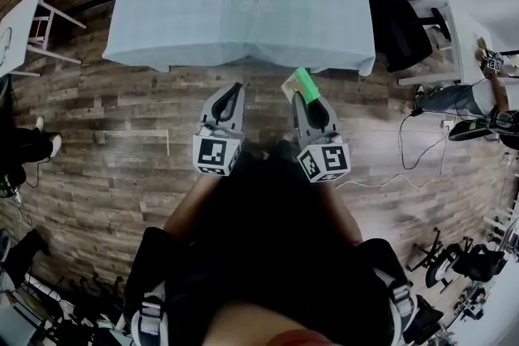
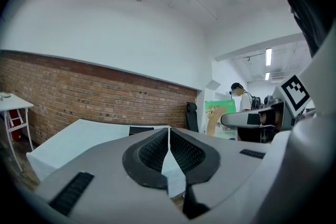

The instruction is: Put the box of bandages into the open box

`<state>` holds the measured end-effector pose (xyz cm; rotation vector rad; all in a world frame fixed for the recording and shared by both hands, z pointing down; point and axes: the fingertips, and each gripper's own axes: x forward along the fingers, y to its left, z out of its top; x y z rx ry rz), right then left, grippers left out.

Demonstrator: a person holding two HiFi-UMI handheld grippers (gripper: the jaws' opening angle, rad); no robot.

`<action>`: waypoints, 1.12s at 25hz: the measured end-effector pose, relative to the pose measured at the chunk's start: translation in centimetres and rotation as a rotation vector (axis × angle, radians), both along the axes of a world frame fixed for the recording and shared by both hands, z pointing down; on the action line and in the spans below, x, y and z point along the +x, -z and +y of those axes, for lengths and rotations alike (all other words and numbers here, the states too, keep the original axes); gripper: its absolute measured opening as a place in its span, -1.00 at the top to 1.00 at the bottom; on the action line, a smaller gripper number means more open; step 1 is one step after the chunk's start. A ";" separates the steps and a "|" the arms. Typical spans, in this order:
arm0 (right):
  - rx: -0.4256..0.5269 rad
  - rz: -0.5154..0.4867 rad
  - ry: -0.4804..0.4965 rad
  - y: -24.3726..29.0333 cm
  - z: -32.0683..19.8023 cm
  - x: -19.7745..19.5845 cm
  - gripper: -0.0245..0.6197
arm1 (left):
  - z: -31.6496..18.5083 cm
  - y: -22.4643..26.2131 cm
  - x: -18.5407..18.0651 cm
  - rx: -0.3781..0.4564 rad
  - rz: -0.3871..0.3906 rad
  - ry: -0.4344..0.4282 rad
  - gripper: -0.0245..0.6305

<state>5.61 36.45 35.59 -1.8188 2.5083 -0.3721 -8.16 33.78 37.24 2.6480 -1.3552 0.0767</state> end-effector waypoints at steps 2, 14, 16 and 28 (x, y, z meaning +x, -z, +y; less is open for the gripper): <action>-0.001 0.001 -0.009 -0.2 -0.2 -0.6 0.61 | -0.1 -0.2 -0.6 -0.002 0.002 -0.011 0.81; -0.017 -0.013 0.025 -1.1 -5.3 0.0 0.60 | -4.8 -1.0 0.7 -0.022 0.008 0.001 0.81; -0.018 -0.019 0.039 -1.3 -6.9 0.4 0.60 | -6.3 -1.3 1.4 -0.026 -0.002 0.005 0.81; -0.025 -0.045 0.112 -1.6 -18.0 5.9 0.60 | -17.3 -1.7 8.3 -0.040 -0.021 0.032 0.81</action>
